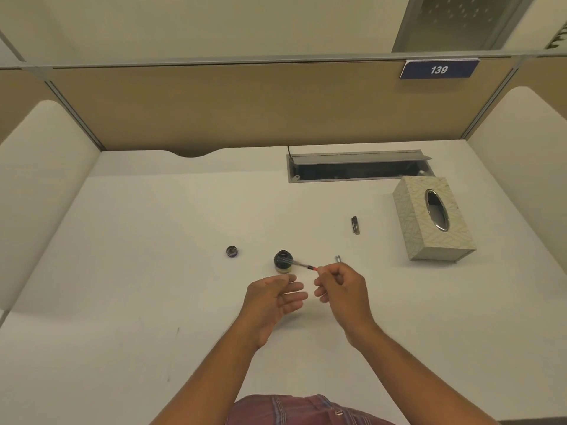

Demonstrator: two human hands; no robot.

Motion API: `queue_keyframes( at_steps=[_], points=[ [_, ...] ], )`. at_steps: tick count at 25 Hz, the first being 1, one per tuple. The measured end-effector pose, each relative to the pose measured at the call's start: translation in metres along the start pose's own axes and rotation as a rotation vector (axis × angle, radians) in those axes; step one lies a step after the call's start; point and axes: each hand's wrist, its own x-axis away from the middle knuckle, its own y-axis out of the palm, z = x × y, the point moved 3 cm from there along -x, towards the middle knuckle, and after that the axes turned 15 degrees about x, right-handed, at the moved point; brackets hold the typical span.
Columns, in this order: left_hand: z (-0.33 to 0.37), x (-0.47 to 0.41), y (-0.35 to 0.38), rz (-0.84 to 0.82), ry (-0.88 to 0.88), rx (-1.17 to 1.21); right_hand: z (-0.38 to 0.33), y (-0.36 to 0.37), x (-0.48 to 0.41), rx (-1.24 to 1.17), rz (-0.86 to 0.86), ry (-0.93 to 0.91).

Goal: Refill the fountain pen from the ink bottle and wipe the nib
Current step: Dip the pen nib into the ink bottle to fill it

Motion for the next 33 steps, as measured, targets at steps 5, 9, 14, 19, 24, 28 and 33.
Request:
queue_keyframes(
  at_steps=[5, 9, 14, 19, 24, 28, 33],
  points=[
    [0.049, -0.003, -0.016, 0.187, 0.441, -0.342, -0.022, -0.005, -0.018, 0.124, 0.084, -0.119],
    [0.081, -0.025, -0.008, -0.093, 0.564, -0.755, -0.050, 0.000, -0.035, 0.386, 0.099, -0.237],
    [0.092, -0.057, -0.001, -0.244, 0.480, -0.971, -0.073, 0.006, -0.050, 0.637, 0.068, -0.307],
    [0.077, -0.080, -0.006, -0.278, 0.430, -1.107, -0.079, 0.015, -0.061, 0.763, 0.025, -0.333],
    [0.065, -0.087, -0.005, -0.286, 0.442, -1.003, -0.079, 0.024, -0.069, 0.802, -0.003, -0.369],
    [0.056, -0.097, -0.010, -0.232, 0.459, -0.913, -0.076, 0.031, -0.075, 0.800, -0.021, -0.392],
    [0.051, -0.106, -0.014, -0.202, 0.502, -0.808, -0.077, 0.034, -0.087, 0.769, -0.032, -0.387]
  ],
)
